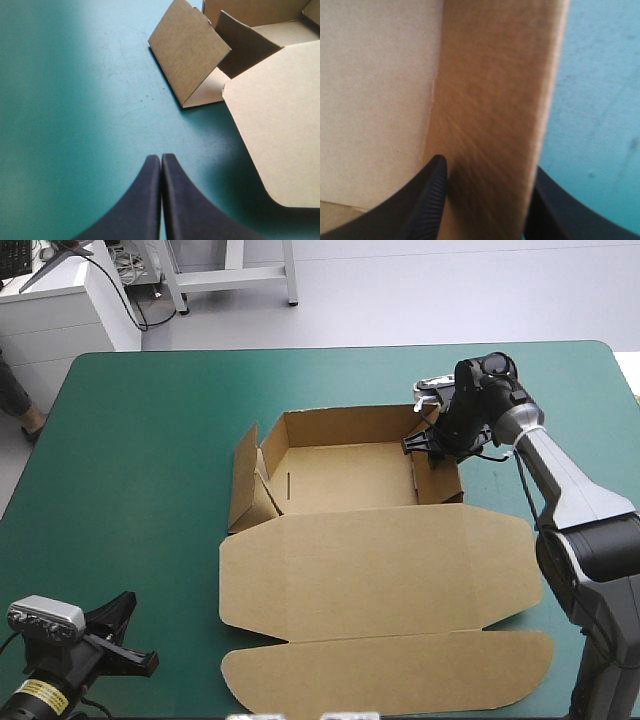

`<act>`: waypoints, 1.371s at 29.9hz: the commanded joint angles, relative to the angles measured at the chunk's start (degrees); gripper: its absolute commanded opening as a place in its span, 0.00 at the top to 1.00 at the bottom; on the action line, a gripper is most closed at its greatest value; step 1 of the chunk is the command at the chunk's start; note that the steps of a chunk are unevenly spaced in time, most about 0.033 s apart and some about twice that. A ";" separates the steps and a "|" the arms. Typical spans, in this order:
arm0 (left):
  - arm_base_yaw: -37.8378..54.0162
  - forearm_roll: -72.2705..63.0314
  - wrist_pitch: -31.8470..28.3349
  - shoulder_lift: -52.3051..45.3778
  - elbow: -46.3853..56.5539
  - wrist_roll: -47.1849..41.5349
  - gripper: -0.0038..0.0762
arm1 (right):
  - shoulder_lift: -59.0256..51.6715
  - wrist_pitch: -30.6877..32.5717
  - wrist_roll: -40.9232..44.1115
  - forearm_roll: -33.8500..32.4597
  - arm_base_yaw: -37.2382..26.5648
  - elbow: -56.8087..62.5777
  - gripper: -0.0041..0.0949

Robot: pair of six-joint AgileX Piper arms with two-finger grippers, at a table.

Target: Fold the box

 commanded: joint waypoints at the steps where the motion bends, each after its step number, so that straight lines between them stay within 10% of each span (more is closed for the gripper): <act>1: -0.34 0.30 -3.50 0.66 -1.46 -0.33 0.96 | -0.77 -0.90 0.00 1.46 0.10 -1.37 0.54; 5: -0.34 0.30 -3.50 0.66 -1.46 -0.33 0.96 | 0.35 0.51 1.21 1.72 0.10 -1.37 0.63; 10: -0.34 0.30 -3.50 0.66 -1.46 -0.33 0.96 | 0.46 1.15 1.87 1.57 0.10 -1.37 0.98; 36: -0.34 0.30 -4.12 0.66 -1.46 -0.33 0.95 | -23.11 1.15 4.77 -6.98 0.10 -1.48 0.98; 41: -0.34 -0.67 -10.12 0.66 -1.46 -0.33 0.76 | -24.20 1.15 5.03 -6.98 0.10 -1.48 0.98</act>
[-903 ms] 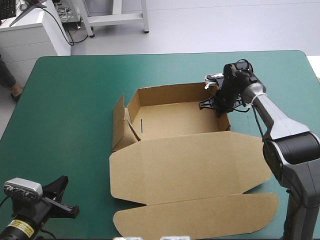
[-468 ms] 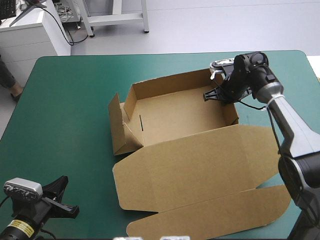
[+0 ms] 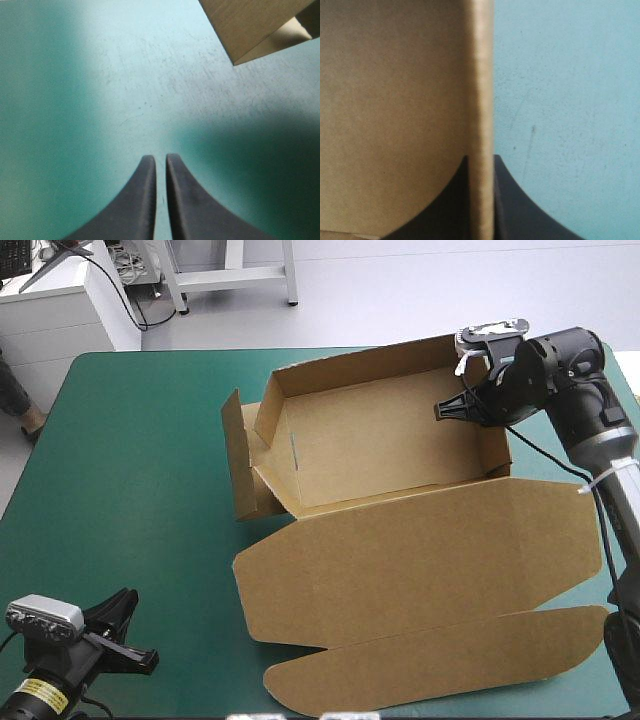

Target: Fold the box

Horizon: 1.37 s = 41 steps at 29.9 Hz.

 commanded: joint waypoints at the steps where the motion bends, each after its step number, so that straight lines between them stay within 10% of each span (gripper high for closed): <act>1: -0.34 -1.34 -9.76 0.66 -1.46 -0.33 0.69 | -3.08 0.23 0.60 -0.13 -0.20 -1.66 0.98; 8: -0.34 -2.65 -14.19 0.66 -1.46 -1.52 0.23 | -3.08 0.23 -0.04 0.96 -0.20 -1.66 0.98; 20: -0.34 -3.94 -13.99 5.06 -3.73 -1.92 0.55 | -3.08 0.23 -0.23 1.19 -0.20 -1.66 0.98; 41: 4.85 6.25 -8.60 44.84 -29.64 -6.14 0.55 | -3.08 0.23 -2.88 1.58 -0.20 -1.66 0.98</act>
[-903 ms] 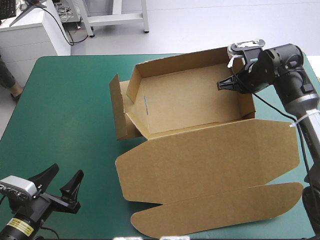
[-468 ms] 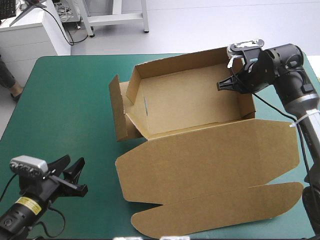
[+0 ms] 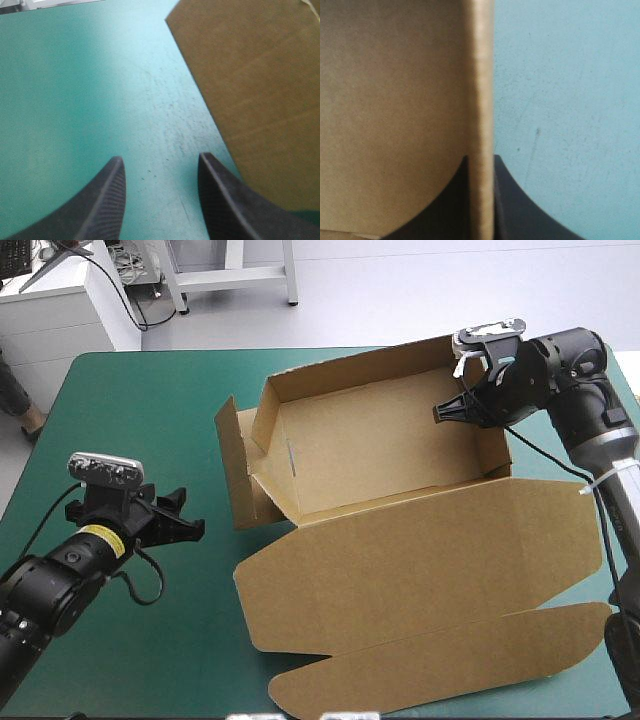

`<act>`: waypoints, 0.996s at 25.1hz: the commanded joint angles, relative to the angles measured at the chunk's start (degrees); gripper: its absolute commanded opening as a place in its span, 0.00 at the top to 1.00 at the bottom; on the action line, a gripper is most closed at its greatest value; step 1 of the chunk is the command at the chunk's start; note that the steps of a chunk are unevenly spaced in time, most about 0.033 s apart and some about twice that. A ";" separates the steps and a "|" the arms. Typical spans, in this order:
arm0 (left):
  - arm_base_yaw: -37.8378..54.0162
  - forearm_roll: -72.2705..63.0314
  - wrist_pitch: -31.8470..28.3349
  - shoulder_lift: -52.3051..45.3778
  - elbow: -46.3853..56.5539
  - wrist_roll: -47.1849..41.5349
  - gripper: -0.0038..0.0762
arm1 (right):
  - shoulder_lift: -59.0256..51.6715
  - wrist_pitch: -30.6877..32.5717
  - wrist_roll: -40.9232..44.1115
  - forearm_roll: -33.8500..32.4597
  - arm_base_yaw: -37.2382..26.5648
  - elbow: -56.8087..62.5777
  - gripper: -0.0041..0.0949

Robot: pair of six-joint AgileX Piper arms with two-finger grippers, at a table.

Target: Fold the box

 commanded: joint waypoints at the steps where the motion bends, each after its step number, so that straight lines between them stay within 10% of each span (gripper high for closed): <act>1: 5.03 0.50 -2.92 3.47 -4.26 -0.84 0.55 | -2.90 0.23 -0.35 0.25 -0.20 -1.66 0.98; 7: 17.01 -3.67 -2.56 8.93 -4.71 1.74 0.55 | -2.90 0.23 -0.35 -0.13 -0.20 -1.66 0.98; 19: 26.87 -54.86 -2.59 23.74 -4.71 56.39 0.55 | -2.90 0.23 -1.59 -0.39 -0.20 -1.66 0.98; 25: 26.87 -67.60 -3.18 26.98 -4.71 61.41 0.57 | -2.90 0.23 -1.90 -0.39 -0.20 -1.66 0.98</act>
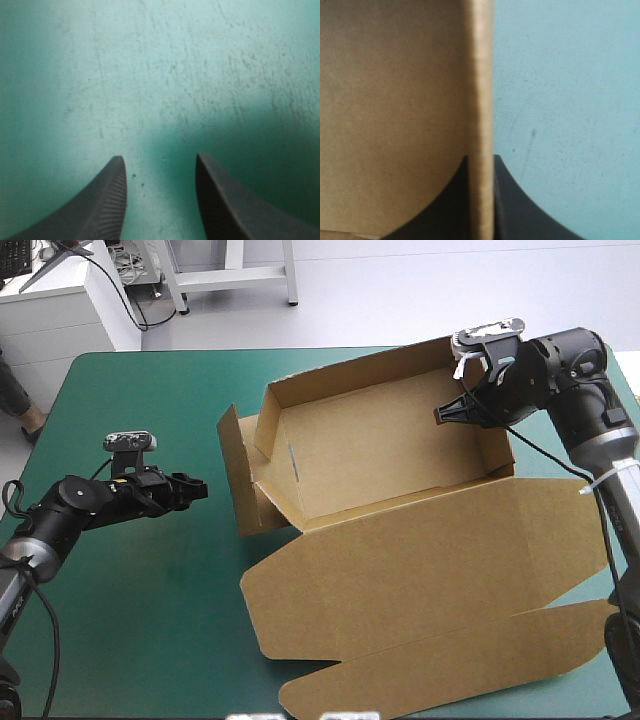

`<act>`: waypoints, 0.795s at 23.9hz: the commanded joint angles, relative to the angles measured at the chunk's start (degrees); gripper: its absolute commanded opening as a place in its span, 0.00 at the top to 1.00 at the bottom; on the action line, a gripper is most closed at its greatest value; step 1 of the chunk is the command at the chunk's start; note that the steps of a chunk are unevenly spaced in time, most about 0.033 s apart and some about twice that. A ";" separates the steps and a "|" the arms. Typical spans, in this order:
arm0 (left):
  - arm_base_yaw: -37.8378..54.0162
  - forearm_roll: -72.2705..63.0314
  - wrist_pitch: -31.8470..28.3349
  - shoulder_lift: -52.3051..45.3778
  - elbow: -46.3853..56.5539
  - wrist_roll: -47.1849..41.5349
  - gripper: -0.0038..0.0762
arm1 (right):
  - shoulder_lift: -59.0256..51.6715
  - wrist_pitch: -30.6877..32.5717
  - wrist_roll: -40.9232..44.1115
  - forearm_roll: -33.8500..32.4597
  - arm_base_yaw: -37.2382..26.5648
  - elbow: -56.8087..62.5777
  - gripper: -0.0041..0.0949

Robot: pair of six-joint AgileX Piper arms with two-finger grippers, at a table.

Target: Fold the box

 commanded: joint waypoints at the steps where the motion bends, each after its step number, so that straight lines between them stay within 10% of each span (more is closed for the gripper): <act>1: 0.09 -6.52 -1.50 -1.10 -1.94 5.97 0.57 | -2.90 0.23 0.00 0.90 -0.20 -1.66 0.98; 13: 0.28 -35.97 8.29 8.70 -1.94 23.61 0.57 | -2.90 0.23 1.62 3.95 -0.20 -1.66 0.98; 19: 0.28 -48.49 22.77 9.45 -1.94 32.13 0.57 | -2.90 -1.07 1.62 3.64 -0.20 -1.66 0.98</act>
